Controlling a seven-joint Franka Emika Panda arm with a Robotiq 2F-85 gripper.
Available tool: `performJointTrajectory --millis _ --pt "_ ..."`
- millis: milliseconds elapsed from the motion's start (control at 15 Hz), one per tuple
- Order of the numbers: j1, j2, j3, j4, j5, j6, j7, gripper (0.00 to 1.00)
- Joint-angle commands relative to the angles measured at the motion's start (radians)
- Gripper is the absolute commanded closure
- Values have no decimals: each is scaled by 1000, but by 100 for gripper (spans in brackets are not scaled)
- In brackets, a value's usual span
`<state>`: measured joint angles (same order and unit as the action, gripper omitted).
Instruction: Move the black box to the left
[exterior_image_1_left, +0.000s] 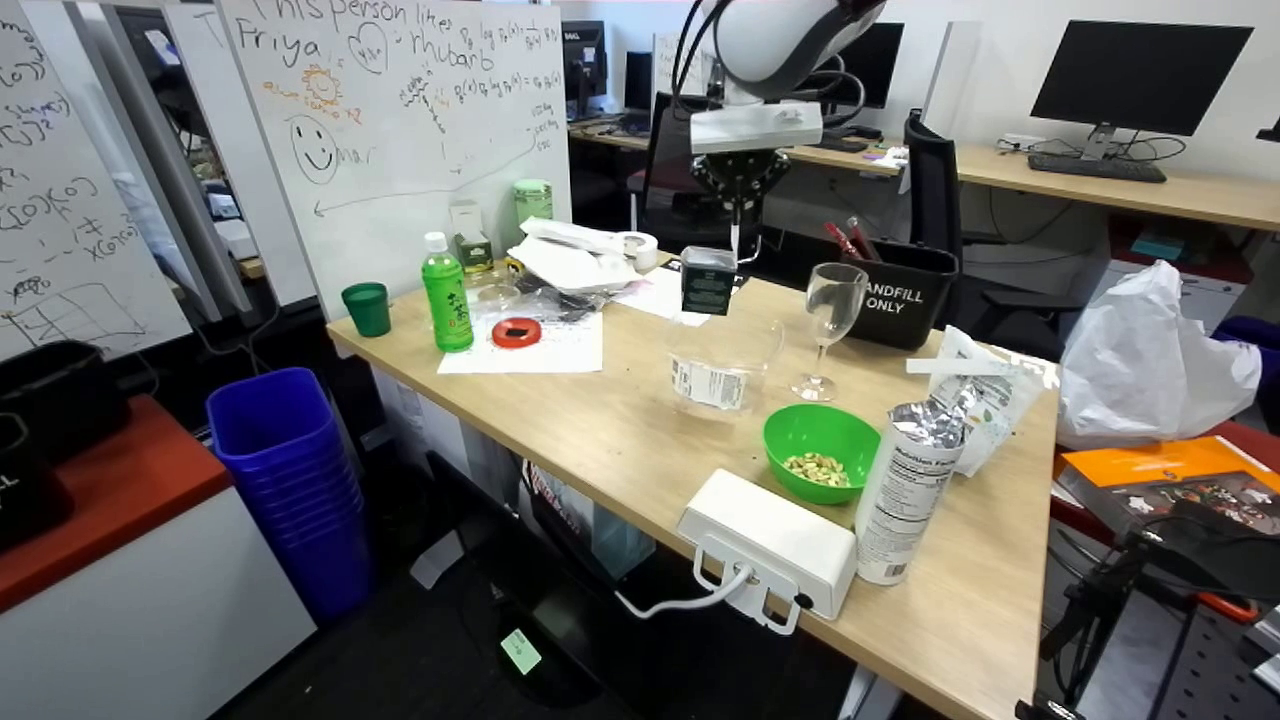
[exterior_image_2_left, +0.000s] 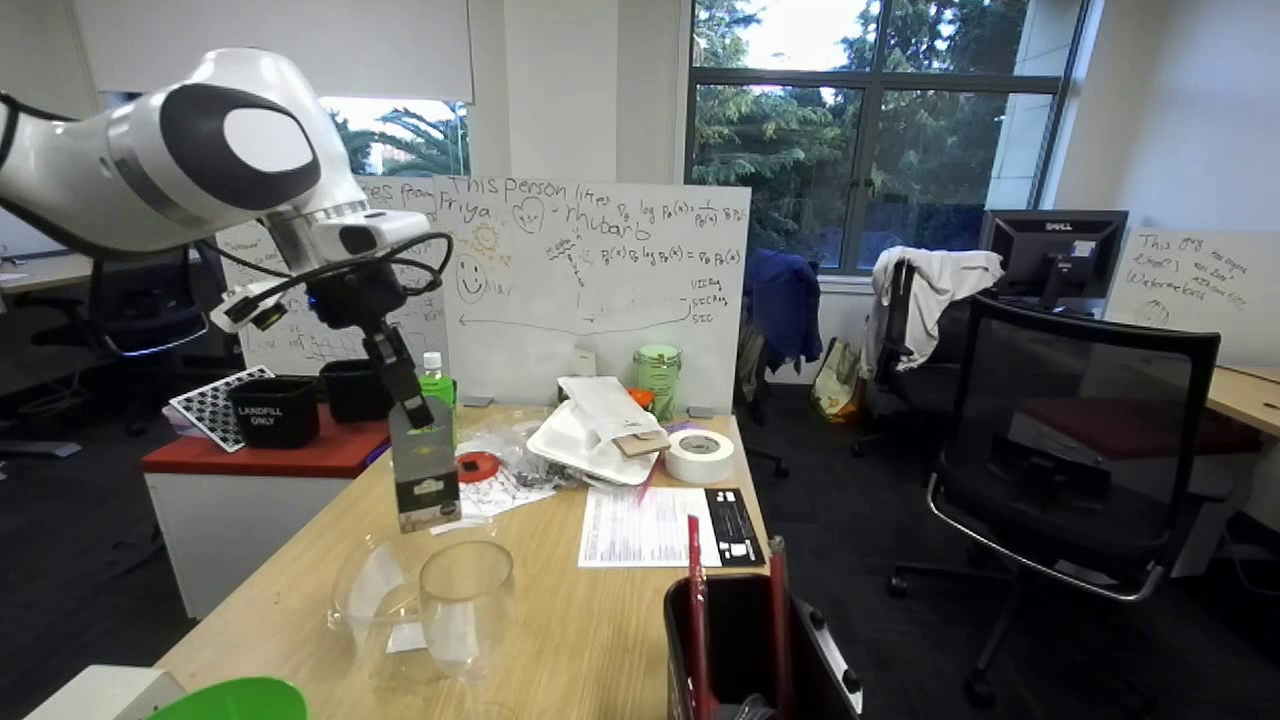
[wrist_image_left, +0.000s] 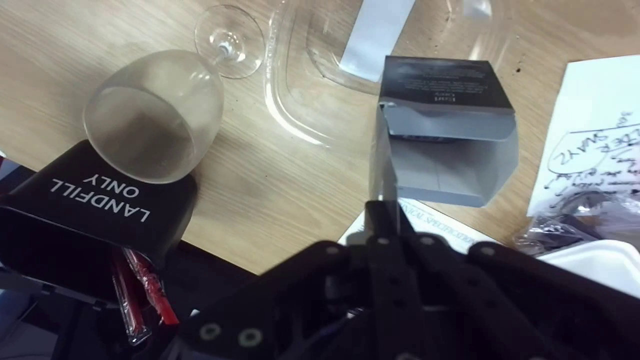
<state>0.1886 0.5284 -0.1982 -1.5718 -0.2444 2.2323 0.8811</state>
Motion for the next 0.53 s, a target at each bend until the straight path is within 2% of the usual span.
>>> performJointTrajectory --millis 0,200,467 --pt "1 -166 48 -209 -18 114 -12 100" --pt "17 -231 105 -305 -36 152 -40 100" --pt "47 -235 165 -360 -93 178 -64 100"
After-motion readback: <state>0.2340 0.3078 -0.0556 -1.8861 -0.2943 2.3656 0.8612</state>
